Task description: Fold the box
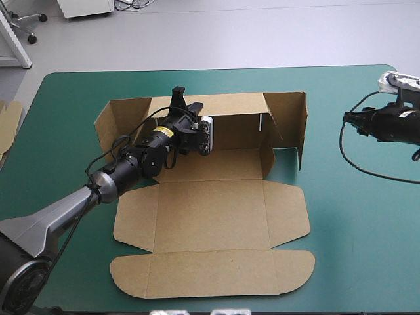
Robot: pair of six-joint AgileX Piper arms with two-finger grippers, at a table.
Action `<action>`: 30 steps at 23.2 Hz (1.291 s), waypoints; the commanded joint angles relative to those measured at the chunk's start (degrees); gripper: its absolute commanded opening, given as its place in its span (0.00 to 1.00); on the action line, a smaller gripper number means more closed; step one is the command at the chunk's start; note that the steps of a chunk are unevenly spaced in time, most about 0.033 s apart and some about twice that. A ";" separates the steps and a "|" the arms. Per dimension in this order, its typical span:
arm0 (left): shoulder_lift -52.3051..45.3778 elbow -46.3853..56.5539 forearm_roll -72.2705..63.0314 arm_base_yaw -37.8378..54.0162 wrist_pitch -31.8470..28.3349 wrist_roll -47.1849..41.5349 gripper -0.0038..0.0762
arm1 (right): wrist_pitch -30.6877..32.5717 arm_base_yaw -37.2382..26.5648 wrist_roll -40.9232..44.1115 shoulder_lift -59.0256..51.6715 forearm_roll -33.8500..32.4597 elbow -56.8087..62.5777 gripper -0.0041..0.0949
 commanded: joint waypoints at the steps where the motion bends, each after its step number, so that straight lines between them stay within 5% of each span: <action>1: -2.85 -1.39 1.11 -0.30 -5.35 -0.35 0.03 | -3.13 -0.49 -4.07 2.91 7.11 -5.32 0.47; 7: -2.85 -1.39 0.43 -0.30 -5.37 -0.74 0.03 | 0.10 -0.49 -7.88 12.40 14.90 -16.11 0.43; 21: -2.85 -1.17 -0.16 -0.30 -4.95 -0.74 0.03 | 11.44 8.28 -1.96 39.91 14.46 -47.65 0.42; 30: -2.85 -1.17 -4.97 -3.06 -5.75 -0.24 0.03 | 15.07 9.21 -1.93 41.91 12.63 -48.42 0.42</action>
